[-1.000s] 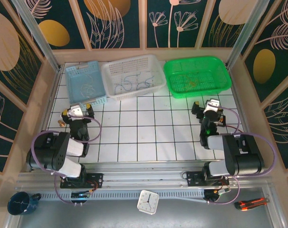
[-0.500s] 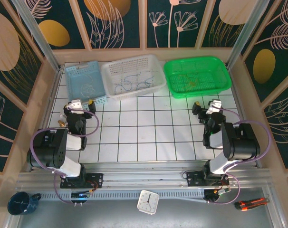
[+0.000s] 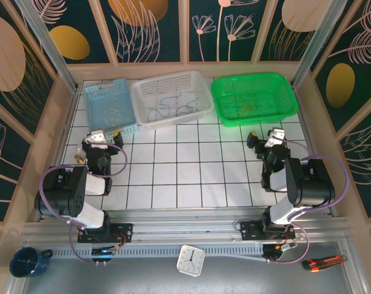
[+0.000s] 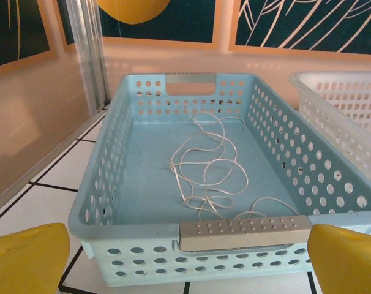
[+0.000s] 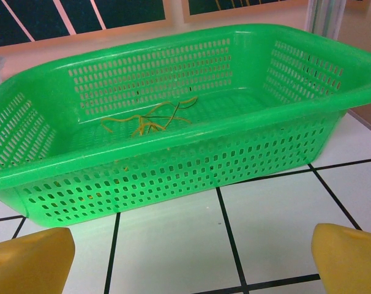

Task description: Untangle the cables

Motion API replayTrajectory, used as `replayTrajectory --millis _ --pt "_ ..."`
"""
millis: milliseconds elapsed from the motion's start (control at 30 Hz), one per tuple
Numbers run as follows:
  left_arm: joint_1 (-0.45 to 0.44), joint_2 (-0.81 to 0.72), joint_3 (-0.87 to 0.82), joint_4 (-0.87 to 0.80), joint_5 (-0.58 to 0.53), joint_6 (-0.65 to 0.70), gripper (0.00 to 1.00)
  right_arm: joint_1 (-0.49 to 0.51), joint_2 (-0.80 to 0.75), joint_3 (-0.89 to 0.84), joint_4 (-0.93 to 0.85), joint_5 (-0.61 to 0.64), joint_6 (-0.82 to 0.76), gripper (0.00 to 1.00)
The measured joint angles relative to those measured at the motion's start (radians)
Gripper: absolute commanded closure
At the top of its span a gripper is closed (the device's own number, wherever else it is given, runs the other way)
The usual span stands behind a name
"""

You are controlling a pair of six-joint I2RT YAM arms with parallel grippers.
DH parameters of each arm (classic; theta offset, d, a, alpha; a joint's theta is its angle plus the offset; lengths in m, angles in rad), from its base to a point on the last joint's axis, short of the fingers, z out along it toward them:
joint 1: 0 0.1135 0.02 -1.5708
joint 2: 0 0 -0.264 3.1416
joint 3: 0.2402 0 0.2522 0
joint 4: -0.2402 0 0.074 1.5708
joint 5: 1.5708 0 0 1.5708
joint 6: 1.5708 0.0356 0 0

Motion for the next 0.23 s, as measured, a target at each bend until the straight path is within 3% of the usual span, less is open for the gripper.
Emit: replayTrajectory --millis 233 --pt "0.000 0.000 0.000 0.000 -0.004 0.000 0.01 0.000 0.000 0.000 0.000 -0.006 0.000 0.01"
